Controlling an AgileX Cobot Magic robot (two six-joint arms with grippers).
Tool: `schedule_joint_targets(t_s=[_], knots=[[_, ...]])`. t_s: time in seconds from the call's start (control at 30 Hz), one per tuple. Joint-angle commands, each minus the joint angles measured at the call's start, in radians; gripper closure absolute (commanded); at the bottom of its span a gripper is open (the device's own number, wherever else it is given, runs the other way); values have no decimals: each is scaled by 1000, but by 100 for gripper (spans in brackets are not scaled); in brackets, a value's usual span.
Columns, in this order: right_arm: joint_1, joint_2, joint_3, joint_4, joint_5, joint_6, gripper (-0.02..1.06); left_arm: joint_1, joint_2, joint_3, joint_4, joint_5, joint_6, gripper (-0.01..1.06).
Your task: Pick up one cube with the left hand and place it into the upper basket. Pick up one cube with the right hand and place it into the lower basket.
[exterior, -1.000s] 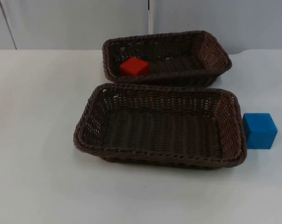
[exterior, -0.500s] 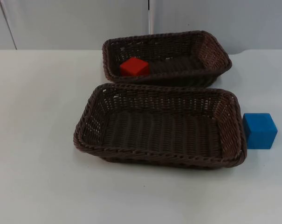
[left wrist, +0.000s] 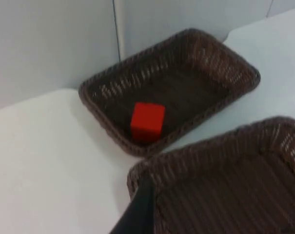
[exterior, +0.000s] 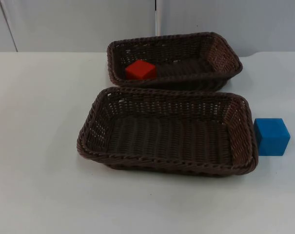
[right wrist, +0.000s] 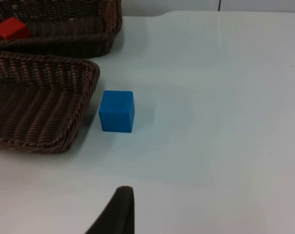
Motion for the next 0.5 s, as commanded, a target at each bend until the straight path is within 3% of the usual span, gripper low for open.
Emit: schedule_joint_targets(t_s=[0.0,0.27,0.47], knots=[[-5,-4,1,-3,-4,0,-1,-1,-49,51,-4,-11,-9,16],[-5,-4,1,-3,-4,0,-1,-1,-188,155,-4,-5,-13,16],[-5,-4,1,-3,-4,0,-1,-1,-321,180,-2,84,-13,16]])
